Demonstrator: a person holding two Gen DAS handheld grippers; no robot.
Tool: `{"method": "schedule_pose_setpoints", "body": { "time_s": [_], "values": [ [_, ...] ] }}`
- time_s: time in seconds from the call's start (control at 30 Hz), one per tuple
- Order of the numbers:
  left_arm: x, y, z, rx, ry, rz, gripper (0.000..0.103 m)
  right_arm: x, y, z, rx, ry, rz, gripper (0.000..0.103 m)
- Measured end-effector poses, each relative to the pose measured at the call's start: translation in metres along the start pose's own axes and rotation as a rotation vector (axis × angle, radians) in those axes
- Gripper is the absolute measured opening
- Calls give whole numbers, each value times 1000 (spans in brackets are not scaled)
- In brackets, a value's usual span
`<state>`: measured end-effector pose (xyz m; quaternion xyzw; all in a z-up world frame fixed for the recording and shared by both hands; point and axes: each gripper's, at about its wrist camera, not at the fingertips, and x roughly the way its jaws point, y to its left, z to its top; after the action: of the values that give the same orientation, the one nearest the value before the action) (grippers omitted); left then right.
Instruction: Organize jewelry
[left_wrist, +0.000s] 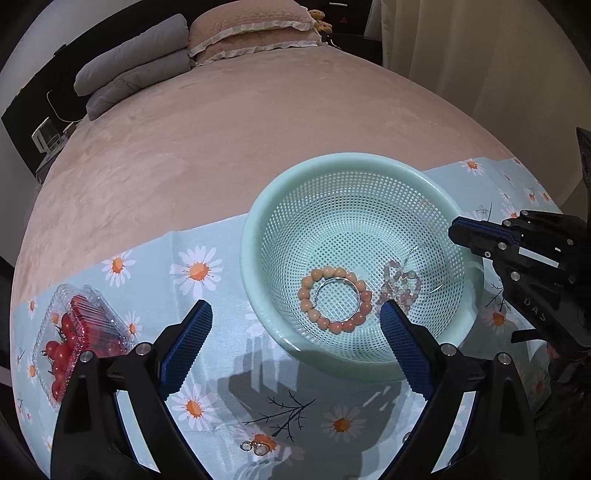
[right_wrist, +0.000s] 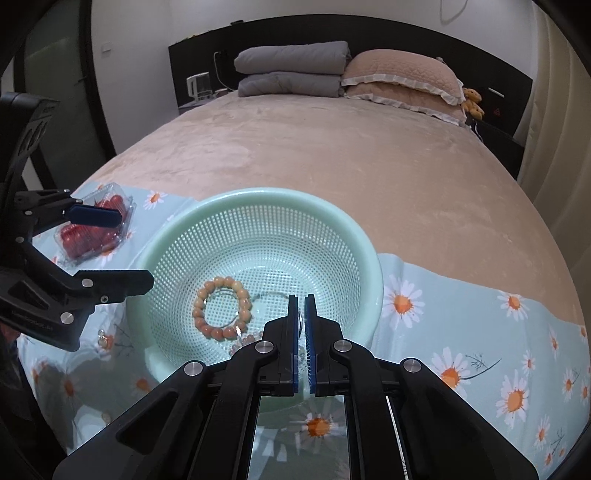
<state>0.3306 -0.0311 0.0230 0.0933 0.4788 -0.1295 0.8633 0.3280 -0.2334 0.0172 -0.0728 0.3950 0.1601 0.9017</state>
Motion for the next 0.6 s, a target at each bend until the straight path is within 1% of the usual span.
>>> {"method": "schedule_pose_setpoints", "body": {
  "time_s": [0.03,0.1,0.13,0.17,0.3,0.37,0.4,0.6],
  "values": [
    [1,-1,-1,2,3,-1,91,-1,-2,0,5,0,-2,6],
    [3,-1,-2,5,9,2,91,-5,-7,0,21,-8,-14,19],
    [3,0,-2,5,9,4,91,-9,-9,0,24,-16,-20,31],
    [1,1,-3,1,8,5,91,-12,-10,-1,25,-24,-25,36],
    [-6,7,-10,-10,6,11,91,-29,-8,-6,17,-39,-25,38],
    [-11,10,-16,-18,8,14,91,-35,-3,-11,5,-41,-28,42],
    [-13,12,-19,-25,10,18,91,-39,1,-14,-2,-39,-22,42],
    [-20,22,-51,-53,35,26,91,-51,24,-42,-12,-34,1,44]
  ]
}}
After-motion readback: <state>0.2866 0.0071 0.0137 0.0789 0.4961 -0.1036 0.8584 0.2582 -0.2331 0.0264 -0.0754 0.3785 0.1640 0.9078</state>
